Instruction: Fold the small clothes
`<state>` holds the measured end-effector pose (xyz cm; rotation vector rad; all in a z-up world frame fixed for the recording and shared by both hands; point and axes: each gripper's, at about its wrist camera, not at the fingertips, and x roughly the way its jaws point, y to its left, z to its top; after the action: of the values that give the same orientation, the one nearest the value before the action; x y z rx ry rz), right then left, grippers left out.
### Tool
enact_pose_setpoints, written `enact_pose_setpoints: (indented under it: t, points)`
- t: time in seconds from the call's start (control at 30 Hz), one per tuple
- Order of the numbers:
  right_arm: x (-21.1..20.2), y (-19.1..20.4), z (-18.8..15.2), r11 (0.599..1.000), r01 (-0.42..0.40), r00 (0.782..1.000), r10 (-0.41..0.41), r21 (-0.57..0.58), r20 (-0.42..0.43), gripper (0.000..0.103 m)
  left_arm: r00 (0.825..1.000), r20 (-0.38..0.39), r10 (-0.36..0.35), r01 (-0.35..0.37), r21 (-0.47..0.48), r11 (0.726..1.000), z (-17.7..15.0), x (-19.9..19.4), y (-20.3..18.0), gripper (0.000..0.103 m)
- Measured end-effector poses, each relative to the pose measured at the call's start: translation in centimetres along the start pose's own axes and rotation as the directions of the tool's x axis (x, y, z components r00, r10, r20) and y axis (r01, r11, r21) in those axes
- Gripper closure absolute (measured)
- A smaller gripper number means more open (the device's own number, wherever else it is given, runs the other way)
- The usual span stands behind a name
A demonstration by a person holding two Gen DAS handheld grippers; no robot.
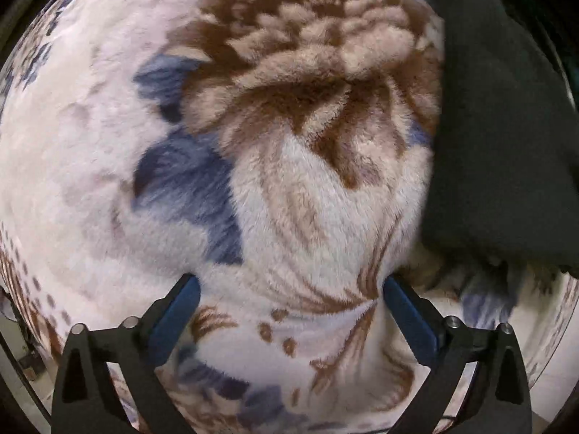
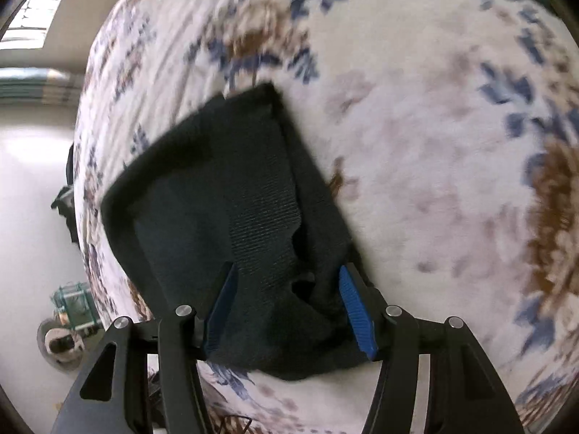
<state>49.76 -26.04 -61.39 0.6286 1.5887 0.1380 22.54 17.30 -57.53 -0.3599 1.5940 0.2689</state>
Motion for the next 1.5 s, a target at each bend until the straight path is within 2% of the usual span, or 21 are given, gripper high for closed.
enact_pose_setpoints:
  t: [0.03,0.07,0.1,0.27,0.4,0.47,0.5,0.53,0.57,0.77,0.8,0.83,0.87,1.03,1.13,1.17,1.27,1.33,1.4,1.47,1.5]
  points:
    - [1.0,-0.1,0.4,1.0,0.008,1.0,-0.008,-0.006,-0.023,0.046,1.0,-0.006,0.005,-0.005,-0.007,1.0,0.4,0.4,-0.3,0.0]
    - [1.4,-0.2,0.5,1.0,-0.002,1.0,0.002,-0.004,-0.017,0.081,1.0,-0.011,0.007,-0.007,-0.012,1.0,0.4,0.5,0.0,0.0]
    - [1.2,-0.2,0.6,1.0,-0.01,1.0,0.01,-0.008,0.001,0.096,1.0,-0.017,0.011,-0.011,-0.014,1.0,0.6,0.7,0.0,0.0]
    - [-3.9,0.3,-0.1,0.996,0.068,0.984,-0.057,-0.058,0.169,0.097,0.999,-0.05,0.003,-0.003,-0.015,1.0,2.0,1.6,-0.8,0.0]
    - [-2.3,-0.9,-0.1,0.991,0.129,0.989,-0.127,-0.032,0.07,0.097,0.997,-0.07,-0.015,0.013,-0.033,0.999,2.9,1.3,-0.4,0.0]
    - [-2.5,-2.0,-0.4,0.997,0.073,0.997,-0.074,0.032,0.025,0.09,0.997,-0.055,-0.055,0.051,-0.072,0.996,3.2,0.6,0.4,0.0]
    - [-3.3,-2.7,-0.9,0.997,0.003,0.999,-0.006,0.075,0.043,0.083,0.996,-0.045,-0.079,0.075,-0.094,0.993,3.3,0.3,0.9,0.0]
    - [-4.0,-3.6,-1.4,0.99,-0.057,0.997,0.049,0.129,0.065,0.076,0.995,-0.04,-0.093,0.088,-0.11,0.99,3.4,0.2,1.2,0.0]
    - [-4.3,-4.3,-1.9,0.98,-0.095,0.994,0.083,0.174,0.077,0.061,0.994,-0.034,-0.107,0.102,-0.126,0.987,3.5,0.1,1.5,0.0]
    - [-1.5,-6.6,-4.4,0.902,-0.243,0.968,0.249,0.357,0.031,0.059,0.994,-0.021,-0.11,0.106,-0.149,0.983,4.2,0.3,1.9,0.0]
    - [-0.8,-6.5,-4.6,0.891,-0.273,0.96,0.279,0.363,0.035,0.062,0.994,-0.016,-0.112,0.109,-0.148,0.983,4.2,0.3,1.8,0.0]
    - [-0.6,-6.1,-4.8,0.893,-0.276,0.96,0.272,0.356,0.061,0.074,0.993,-0.011,-0.114,0.111,-0.148,0.983,4.2,-0.2,1.6,0.0]
    - [-0.7,-5.8,-4.9,0.9,-0.268,0.963,0.255,0.343,0.086,0.099,0.993,-0.003,-0.117,0.115,-0.149,0.982,4.4,-0.5,1.6,0.0]
    - [-5.4,-4.1,-7.3,0.945,-0.167,0.977,0.121,0.28,0.174,0.101,0.99,0.039,-0.132,0.137,-0.145,0.98,5.2,-2.3,0.8,0.0]
    - [-5.5,-4.9,-8.6,0.955,-0.071,0.991,0.035,0.289,0.13,0.101,0.989,0.059,-0.137,0.144,-0.146,0.979,6.4,-3.1,0.7,0.0]
    - [-4.4,-5.6,-8.7,0.953,-0.039,0.996,0.013,0.301,0.088,0.1,0.988,0.066,-0.141,0.15,-0.146,0.978,6.8,-3.5,0.6,0.0]
    - [-1.4,-7.5,-7.2,0.938,-0.068,0.994,0.093,0.341,-0.058,0.098,0.983,0.104,-0.152,0.165,-0.124,0.978,9.8,-5.0,0.2,0.0]
    - [-3.3,-7.5,-5.4,0.951,-0.064,0.998,0.067,0.301,0.002,0.092,0.974,0.151,-0.167,0.183,-0.094,0.979,12.4,-6.1,-0.6,0.0]
    - [-5.5,-7.0,-3.3,0.966,-0.079,0.993,0.055,0.248,0.1,0.047,0.964,0.194,-0.184,0.197,-0.049,0.979,15.6,-6.6,-1.9,0.0]
    - [-6.4,-5.6,-0.3,0.98,-0.122,0.982,0.095,0.16,0.165,0.037,0.959,0.196,-0.202,0.21,-0.021,0.977,17.9,-5.8,-3.4,0.0]
    - [-5.8,-4.6,1.2,0.987,-0.129,0.982,0.114,0.097,0.15,0.036,0.953,0.192,-0.234,0.238,0.003,0.971,19.8,-5.3,-4.5,0.0]
